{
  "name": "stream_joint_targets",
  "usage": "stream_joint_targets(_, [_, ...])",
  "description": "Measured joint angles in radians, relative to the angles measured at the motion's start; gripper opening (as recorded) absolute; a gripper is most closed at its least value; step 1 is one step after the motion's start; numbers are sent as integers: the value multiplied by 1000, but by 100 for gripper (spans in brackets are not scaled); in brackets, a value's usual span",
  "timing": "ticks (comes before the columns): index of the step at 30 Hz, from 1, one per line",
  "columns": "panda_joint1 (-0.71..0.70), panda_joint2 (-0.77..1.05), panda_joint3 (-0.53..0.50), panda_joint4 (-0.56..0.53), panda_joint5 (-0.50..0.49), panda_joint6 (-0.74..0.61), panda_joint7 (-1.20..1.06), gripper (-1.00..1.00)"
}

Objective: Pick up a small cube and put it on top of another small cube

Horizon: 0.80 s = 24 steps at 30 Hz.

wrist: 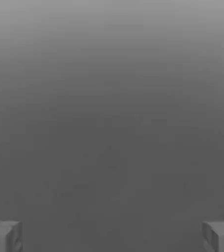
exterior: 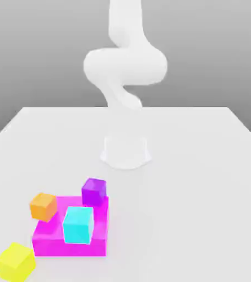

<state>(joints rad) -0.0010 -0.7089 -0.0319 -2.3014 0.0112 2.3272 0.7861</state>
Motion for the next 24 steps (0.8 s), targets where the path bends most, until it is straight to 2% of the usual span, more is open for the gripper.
stream_joint_targets(14, [-30, 513, -168, -7, 102, 151, -107, 0])
stream_joint_targets(24, [-122, 875, -219, -12, 175, 257, -183, 0])
